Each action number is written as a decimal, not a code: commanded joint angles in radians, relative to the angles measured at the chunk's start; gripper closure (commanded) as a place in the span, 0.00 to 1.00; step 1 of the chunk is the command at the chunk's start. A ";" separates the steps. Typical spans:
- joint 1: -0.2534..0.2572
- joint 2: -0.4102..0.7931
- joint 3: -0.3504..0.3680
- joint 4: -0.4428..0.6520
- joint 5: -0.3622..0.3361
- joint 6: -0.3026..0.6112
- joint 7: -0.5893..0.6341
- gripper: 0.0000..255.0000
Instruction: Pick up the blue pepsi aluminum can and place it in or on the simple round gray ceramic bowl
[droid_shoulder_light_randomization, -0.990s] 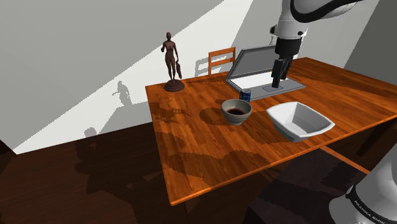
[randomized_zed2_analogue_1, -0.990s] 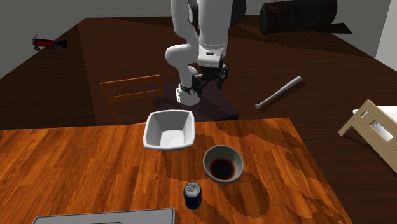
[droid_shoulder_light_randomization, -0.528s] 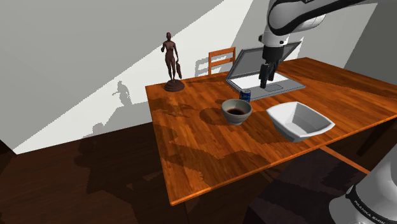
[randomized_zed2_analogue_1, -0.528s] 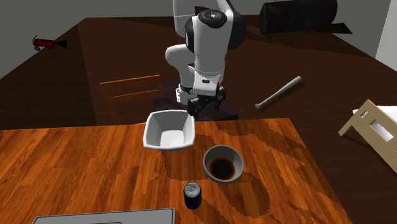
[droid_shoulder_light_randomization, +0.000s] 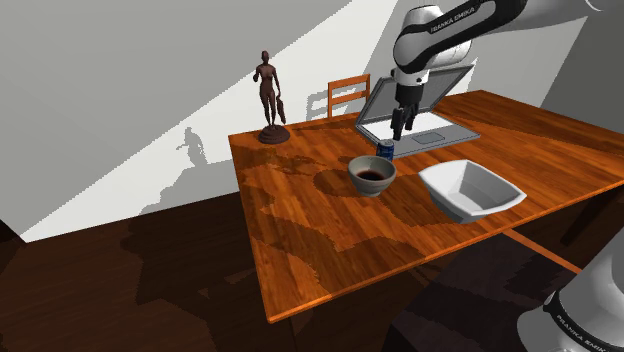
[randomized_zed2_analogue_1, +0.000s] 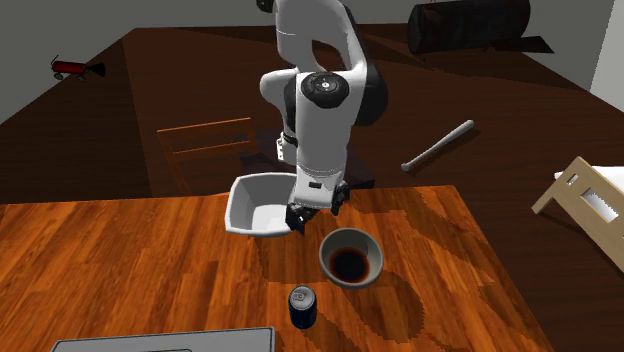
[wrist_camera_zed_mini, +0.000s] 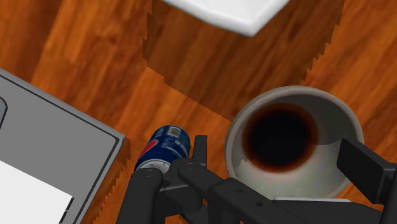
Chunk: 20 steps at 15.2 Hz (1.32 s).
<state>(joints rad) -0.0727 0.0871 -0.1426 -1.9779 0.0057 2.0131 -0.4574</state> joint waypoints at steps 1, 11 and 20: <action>-0.012 0.084 -0.008 0.073 0.012 0.011 -0.025 0.00; -0.083 0.492 -0.009 0.512 0.067 -0.020 -0.104 0.00; -0.088 0.544 -0.005 0.485 0.074 0.059 -0.109 0.00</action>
<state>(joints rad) -0.1604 0.6302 -0.1474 -1.4870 0.0796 2.0645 -0.5664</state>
